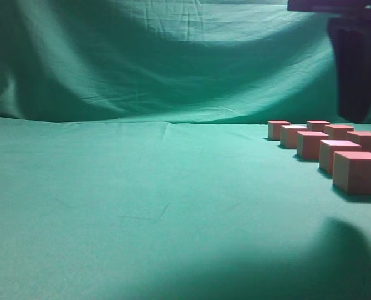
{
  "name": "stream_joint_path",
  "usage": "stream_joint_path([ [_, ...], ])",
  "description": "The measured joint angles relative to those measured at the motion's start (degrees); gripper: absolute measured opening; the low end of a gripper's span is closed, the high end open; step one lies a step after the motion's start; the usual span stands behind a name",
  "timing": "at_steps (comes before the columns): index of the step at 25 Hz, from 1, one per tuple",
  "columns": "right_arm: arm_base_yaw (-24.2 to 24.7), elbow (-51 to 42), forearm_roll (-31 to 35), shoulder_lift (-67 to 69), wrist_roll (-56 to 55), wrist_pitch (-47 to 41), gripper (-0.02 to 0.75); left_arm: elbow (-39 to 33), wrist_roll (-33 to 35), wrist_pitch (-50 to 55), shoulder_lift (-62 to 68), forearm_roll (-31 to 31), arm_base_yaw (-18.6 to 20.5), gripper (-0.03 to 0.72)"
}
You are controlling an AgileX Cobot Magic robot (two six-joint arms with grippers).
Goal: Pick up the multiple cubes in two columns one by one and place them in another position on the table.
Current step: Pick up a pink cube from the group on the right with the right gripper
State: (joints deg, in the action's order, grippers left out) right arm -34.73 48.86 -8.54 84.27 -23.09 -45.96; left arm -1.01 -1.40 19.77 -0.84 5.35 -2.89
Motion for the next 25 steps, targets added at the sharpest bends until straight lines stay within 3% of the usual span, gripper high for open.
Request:
stream_joint_path([
  [4, 0.0, 0.0, -2.4, 1.0, -5.7, 3.5, 0.478, 0.0, 0.0, 0.0, 0.0, 0.0, 0.0, 0.000],
  [10, 0.0, 0.0, -5.0, 5.3, -10.4, 4.7, 0.507, 0.0, 0.0, 0.0, 0.0, 0.0, 0.0, 0.000],
  [21, 0.0, 0.0, -11.6, 11.5, -16.6, 8.5, 0.507, 0.0, 0.0, 0.0, 0.0, 0.0, 0.0, 0.000],
  [25, 0.0, 0.0, -11.7, 12.1, -16.7, 9.2, 0.314, 0.0, 0.0, 0.0, 0.0, 0.0, 0.0, 0.000],
])
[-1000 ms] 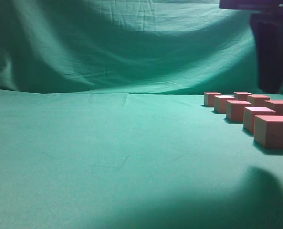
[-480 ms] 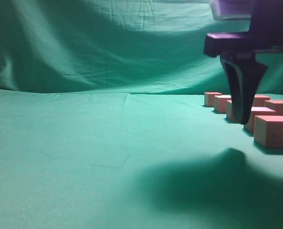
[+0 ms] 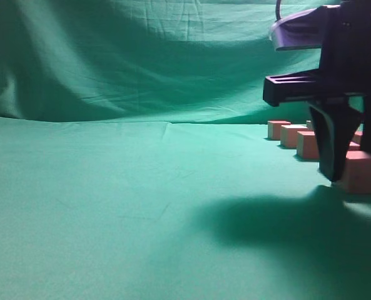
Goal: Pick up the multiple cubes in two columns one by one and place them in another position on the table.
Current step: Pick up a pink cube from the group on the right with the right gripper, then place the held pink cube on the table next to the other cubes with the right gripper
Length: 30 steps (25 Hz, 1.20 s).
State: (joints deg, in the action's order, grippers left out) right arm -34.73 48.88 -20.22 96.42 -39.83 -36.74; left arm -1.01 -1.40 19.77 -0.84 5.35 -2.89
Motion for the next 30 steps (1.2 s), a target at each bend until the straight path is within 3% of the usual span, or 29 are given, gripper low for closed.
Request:
stream_joint_path([
  [1, 0.0, 0.0, 0.0, 0.0, -0.1, 0.4, 0.272, 0.0, 0.0, 0.0, 0.0, 0.0, 0.0, 0.000],
  [7, 0.0, 0.6, 0.3, 0.0, -0.3, -0.5, 0.274, 0.0, 0.0, 0.0, 0.0, 0.0, 0.0, 0.000],
  [9, 0.0, 2.5, 3.8, 0.0, 1.3, -4.2, 0.274, 0.0, 0.0, 0.0, 0.0, 0.0, 0.0, 0.000],
  [13, 0.0, 10.6, 15.4, 0.0, 16.7, -13.9, 0.274, 0.0, 0.0, 0.0, 0.0, 0.0, 0.0, 0.000],
  [16, 0.0, 18.7, 20.1, 0.0, 29.1, -19.1, 0.274, 0.0, 0.0, 0.0, 0.0, 0.0, 0.0, 0.000],
  [24, 0.0, 39.0, 14.9, 7.7, 45.3, -26.0, 0.274, 0.0, 0.0, 0.0, 0.0, 0.0, 0.0, 0.000],
  [30, 0.0, 45.7, 14.7, 17.2, 50.8, -26.6, 0.274, 0.0, 0.0, 0.0, 0.0, 0.0, 0.0, 0.000],
])
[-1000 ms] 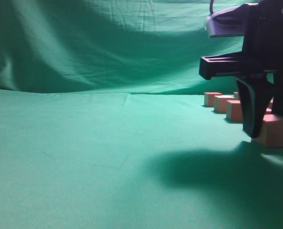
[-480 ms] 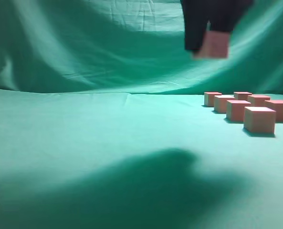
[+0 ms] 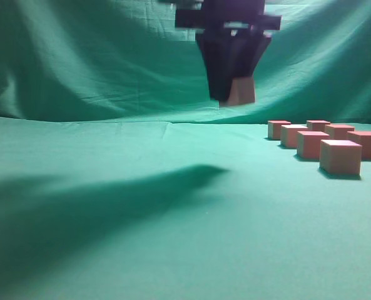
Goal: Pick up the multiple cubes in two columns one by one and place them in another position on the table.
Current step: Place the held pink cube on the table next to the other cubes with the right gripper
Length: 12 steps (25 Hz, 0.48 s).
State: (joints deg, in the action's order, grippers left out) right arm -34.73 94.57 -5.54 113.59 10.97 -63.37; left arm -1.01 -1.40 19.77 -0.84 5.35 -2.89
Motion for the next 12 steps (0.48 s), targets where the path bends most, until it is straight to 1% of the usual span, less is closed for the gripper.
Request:
stream_joint_path([
  [5, 0.0, 1.4, -1.5, 6.3, 2.0, 0.6, 0.274, 0.0, 0.0, 0.0, 0.0, 0.0, 0.0, 0.000],
  [12, 0.0, 1.9, -3.9, 8.7, 2.2, 4.9, 0.274, 0.0, 0.0, 0.0, 0.0, 0.0, 0.0, 0.000],
])
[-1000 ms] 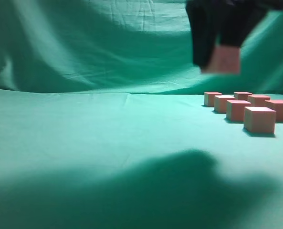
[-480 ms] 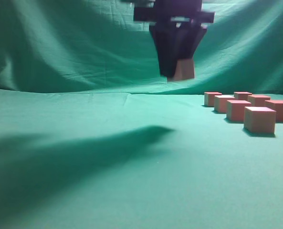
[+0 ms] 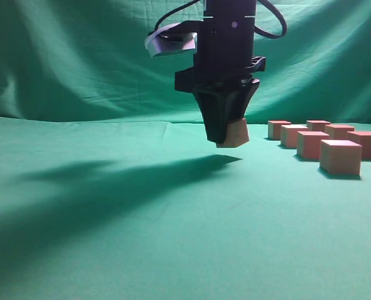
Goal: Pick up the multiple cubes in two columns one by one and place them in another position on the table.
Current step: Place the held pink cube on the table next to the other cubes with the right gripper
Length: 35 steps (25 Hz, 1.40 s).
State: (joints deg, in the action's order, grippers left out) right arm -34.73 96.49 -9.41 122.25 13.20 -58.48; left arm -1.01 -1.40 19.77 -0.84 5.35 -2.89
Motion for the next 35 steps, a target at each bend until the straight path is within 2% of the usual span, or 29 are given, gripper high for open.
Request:
stream_joint_path([
  [11, 2.7, 0.3, -0.1, 1.9, -4.3, 3.6, 0.274, 0.0, 0.0, 0.0, 0.0, 0.0, 0.0, 0.000],
  [17, 2.7, 0.3, 2.6, 1.9, -4.3, 5.1, 0.274, 0.0, 0.0, 0.0, 0.0, 0.0, 0.0, 0.000],
  [30, 2.7, 1.8, 3.5, 2.8, -4.6, 3.6, 0.274, 0.0, 0.0, 0.0, 0.0, 0.0, 0.0, 0.000],
  [31, 2.7, 2.7, 3.5, 3.0, -4.6, 1.9, 0.367, 0.0, 0.0, 0.0, 0.0, 0.0, 0.0, 0.000],
  [35, 2.7, 8.3, 3.6, 3.3, -5.0, -4.0, 0.532, 0.0, 0.0, 0.0, 0.0, 0.0, 0.0, 0.000],
])
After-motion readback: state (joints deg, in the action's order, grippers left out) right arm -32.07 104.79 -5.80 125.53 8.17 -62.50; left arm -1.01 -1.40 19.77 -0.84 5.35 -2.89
